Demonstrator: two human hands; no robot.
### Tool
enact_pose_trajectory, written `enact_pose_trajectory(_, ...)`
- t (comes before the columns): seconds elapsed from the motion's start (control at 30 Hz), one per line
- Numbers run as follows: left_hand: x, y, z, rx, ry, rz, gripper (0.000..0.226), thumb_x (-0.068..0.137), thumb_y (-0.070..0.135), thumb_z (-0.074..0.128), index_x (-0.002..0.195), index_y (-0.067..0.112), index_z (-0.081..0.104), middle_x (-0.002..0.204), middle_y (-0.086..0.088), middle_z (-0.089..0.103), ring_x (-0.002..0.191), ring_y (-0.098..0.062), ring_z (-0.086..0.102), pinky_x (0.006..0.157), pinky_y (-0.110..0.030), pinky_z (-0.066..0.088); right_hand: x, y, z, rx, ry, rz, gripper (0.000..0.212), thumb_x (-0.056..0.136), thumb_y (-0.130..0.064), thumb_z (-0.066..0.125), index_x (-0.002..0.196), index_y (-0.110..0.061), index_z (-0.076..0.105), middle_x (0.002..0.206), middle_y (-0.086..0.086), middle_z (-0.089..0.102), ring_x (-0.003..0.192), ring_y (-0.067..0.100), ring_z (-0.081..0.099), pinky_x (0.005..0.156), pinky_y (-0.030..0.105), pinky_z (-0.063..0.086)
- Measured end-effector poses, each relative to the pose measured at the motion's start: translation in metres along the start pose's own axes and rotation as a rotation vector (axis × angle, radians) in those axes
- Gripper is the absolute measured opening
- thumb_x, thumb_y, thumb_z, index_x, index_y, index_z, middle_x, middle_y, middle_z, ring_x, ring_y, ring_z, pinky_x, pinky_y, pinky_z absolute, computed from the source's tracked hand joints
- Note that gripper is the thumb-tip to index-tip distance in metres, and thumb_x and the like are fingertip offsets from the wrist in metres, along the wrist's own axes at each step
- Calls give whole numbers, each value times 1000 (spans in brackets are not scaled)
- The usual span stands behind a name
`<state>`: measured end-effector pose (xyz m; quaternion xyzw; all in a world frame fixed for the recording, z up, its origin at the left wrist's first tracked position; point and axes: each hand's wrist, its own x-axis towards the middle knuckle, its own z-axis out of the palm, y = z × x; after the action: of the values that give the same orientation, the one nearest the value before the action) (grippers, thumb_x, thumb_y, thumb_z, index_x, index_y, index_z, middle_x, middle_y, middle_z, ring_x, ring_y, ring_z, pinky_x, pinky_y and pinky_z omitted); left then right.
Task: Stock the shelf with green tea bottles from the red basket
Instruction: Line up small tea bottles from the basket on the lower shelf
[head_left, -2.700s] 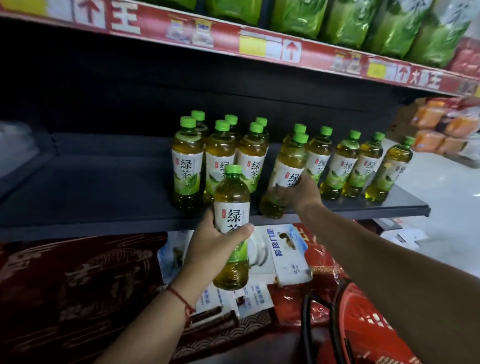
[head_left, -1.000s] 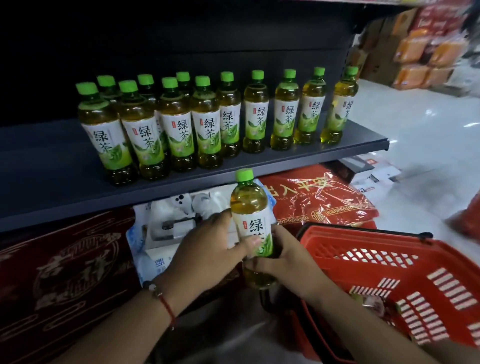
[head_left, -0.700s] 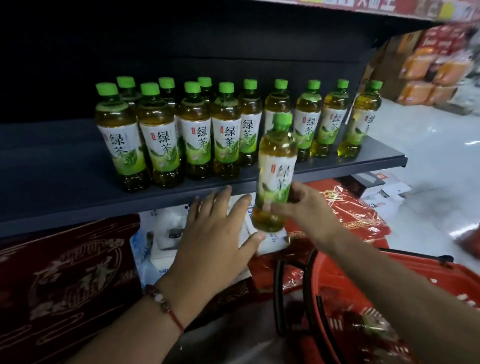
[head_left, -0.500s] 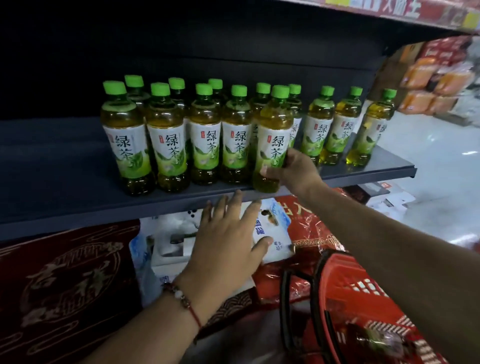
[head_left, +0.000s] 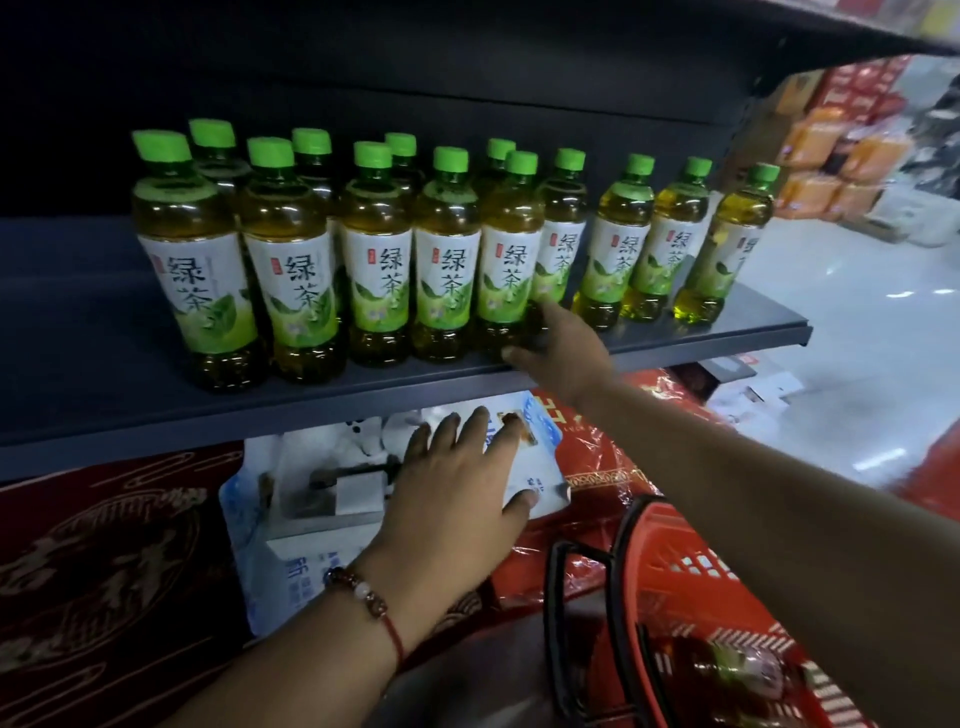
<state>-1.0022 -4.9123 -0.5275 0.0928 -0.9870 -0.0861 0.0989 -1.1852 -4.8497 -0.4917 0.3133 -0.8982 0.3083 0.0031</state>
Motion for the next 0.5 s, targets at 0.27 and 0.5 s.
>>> enact_pose_trajectory(0.27,17,71,39,13,-101,119,67,97,55,43,154,30,21,162,-2,23,147,-25,24,119,-43,21,-146,121,-32,-523,-286,24,81,99,-45,47,158,-19,-2,166,4,-5,153,24,-6,121,35,-4)
enact_pose_trajectory(0.5,24,171,101,68,-274,334,70,97,54,45,157,25,21,163,-11,21,148,-32,22,122,-48,15,-251,241,-45,-620,-516,288,78,101,-42,43,158,-17,-4,166,10,-4,153,29,-2,122,38,2)
